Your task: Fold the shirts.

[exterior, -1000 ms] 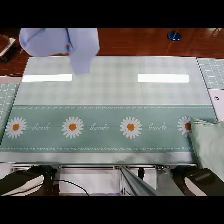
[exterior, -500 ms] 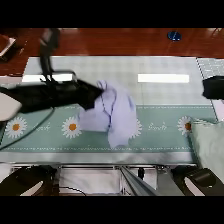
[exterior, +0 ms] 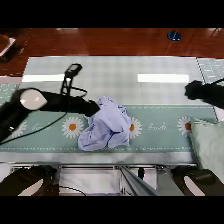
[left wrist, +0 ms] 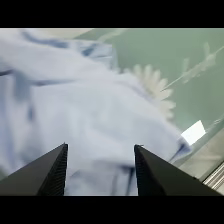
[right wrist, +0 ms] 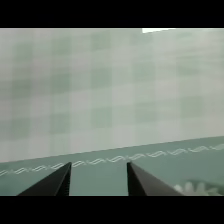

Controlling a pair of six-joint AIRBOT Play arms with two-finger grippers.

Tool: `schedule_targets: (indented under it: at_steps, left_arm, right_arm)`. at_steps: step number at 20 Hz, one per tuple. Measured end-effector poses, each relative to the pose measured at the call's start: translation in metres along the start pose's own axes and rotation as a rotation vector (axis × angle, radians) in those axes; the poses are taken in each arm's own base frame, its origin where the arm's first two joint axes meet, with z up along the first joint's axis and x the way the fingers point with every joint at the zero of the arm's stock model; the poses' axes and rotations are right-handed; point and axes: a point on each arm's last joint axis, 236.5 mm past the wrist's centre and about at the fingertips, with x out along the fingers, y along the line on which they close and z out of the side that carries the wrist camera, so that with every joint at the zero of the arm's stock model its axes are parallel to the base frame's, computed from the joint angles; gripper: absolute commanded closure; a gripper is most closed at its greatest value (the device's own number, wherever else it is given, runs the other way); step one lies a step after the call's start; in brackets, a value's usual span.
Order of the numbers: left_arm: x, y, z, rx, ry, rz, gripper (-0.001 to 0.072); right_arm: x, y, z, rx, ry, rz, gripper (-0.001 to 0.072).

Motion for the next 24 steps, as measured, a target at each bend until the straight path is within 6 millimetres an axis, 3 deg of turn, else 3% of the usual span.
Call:
schedule_targets:
  at_steps: [1, 3, 5, 6, 8, 10, 13, 16, 17, 18, 19, 24]
  left_arm:
    - [-0.015, 0.026, 0.001, -0.026, 0.003, 0.059, 0.0201]
    - [-0.042, 0.083, -0.018, -0.145, 0.027, 0.164, 0.0201]
    - [-0.046, 0.116, -0.064, -0.313, 0.096, 0.174, 0.0202]
    - [-0.039, 0.120, -0.087, -0.377, 0.134, 0.139, 0.0201]
    - [-0.018, 0.114, -0.120, -0.465, 0.175, 0.039, 0.0201]
    - [-0.001, 0.105, -0.139, -0.493, 0.207, -0.034, 0.0201]
    - [0.023, 0.091, -0.163, -0.503, 0.295, -0.110, 0.0201]
    - [0.044, 0.073, -0.183, -0.486, 0.395, -0.165, 0.0205]
    - [0.050, 0.065, -0.187, -0.476, 0.421, -0.189, 0.0282]
    - [0.056, 0.057, -0.190, -0.464, 0.438, -0.205, 0.0586]
    - [0.063, 0.056, -0.192, -0.442, 0.446, -0.198, 0.0686]
    - [0.076, 0.050, -0.176, -0.366, 0.429, -0.206, 0.0686]
  right_arm:
    - [-0.002, -0.025, 0.002, 0.019, 0.014, -0.065, 0.0306]
    - [-0.004, -0.071, -0.016, 0.075, 0.082, -0.177, 0.0306]
    - [0.006, -0.087, -0.056, 0.148, 0.178, -0.182, 0.0307]
    - [0.015, -0.081, -0.081, 0.181, 0.239, -0.135, 0.0307]
    - [0.036, -0.045, -0.132, 0.237, 0.353, 0.031, 0.0307]
    - [0.047, -0.008, -0.166, 0.282, 0.421, 0.187, 0.0307]
    - [0.049, 0.030, -0.194, 0.298, 0.475, 0.324, 0.0307]
    - [0.046, 0.055, -0.209, 0.286, 0.513, 0.399, 0.0307]
    - [0.046, 0.062, -0.214, 0.282, 0.532, 0.415, 0.0307]
    - [0.045, 0.070, -0.223, 0.275, 0.566, 0.429, 0.0307]
    - [0.044, 0.077, -0.232, 0.259, 0.605, 0.442, 0.0307]
    - [0.045, 0.117, -0.280, 0.204, 0.784, 0.488, 0.0307]
